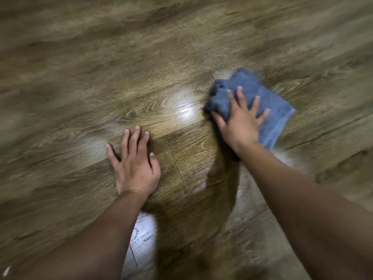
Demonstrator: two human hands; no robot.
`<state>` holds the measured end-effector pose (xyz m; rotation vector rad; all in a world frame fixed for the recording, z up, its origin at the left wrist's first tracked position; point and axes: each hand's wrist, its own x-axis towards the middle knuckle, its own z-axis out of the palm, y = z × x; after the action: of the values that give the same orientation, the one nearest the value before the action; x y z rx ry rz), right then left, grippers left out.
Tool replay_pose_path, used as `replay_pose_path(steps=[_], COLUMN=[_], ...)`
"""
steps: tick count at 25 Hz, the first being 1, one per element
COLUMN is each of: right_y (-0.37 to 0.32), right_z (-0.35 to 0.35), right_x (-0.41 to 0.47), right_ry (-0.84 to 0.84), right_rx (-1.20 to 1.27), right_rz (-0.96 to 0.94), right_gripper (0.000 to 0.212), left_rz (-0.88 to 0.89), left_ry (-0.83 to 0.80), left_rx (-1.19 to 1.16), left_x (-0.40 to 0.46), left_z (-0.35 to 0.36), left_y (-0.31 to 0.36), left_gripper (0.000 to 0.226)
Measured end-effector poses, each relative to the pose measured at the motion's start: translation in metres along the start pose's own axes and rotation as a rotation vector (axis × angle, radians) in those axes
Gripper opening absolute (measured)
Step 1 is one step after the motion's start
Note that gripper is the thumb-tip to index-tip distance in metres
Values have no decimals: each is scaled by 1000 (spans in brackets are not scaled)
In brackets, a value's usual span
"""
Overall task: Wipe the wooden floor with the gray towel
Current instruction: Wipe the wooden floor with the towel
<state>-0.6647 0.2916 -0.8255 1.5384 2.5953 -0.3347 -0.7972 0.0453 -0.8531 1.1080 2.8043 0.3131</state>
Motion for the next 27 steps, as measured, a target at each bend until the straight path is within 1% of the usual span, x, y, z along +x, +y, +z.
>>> replay_pose_path(steps=[3, 5, 8, 10, 12, 13, 14, 17, 18, 20, 23, 25, 27], right_y=[-57, -66, -36, 0, 43, 64, 84, 128, 136, 146, 153, 150, 139], right_z=[14, 19, 25, 27, 25, 23, 20, 7, 3, -4, -16, -28, -39], right_x=[-27, -65, -125, -163, -185, -187, -186, -157, -142, -102, -20, 36, 88], right_ry=[-6, -5, -20, -39, -36, -25, -20, -7, 15, 67, 113, 111, 100], right_rx=[-85, -105, -123, -138, -129, -125, -129, -126, -127, -101, -10, 47, 99], right_rz=[-219, -338, -494, -511, -456, -405, -351, -195, -139, 10, 263, 369, 418], right_gripper=[79, 78, 76, 73, 71, 71, 71, 72, 72, 70, 69, 70, 69], left_rz=[-6, -5, 6, -30, -74, -66, -18, 218, 237, 183, 140, 158, 161], left_ry=[9, 18, 12, -3, 4, 5, -6, -11, -11, -18, 9, 13, 1], left_rx=[-16, -39, -48, -3, 35, 8, -41, -162, -160, -113, -43, -29, -22], left_x=[0, -1, -2, 2, 22, 40, 62, 144, 167, 196, 209, 208, 206], left_z=[0, 0, -2, -5, -9, -10, -9, 2, 6, 19, 35, 35, 32], left_y=[0, 1, 2, 5, 15, 25, 39, 89, 103, 115, 116, 115, 115], left_gripper=[60, 60, 60, 57, 50, 48, 47, 48, 49, 54, 61, 62, 61])
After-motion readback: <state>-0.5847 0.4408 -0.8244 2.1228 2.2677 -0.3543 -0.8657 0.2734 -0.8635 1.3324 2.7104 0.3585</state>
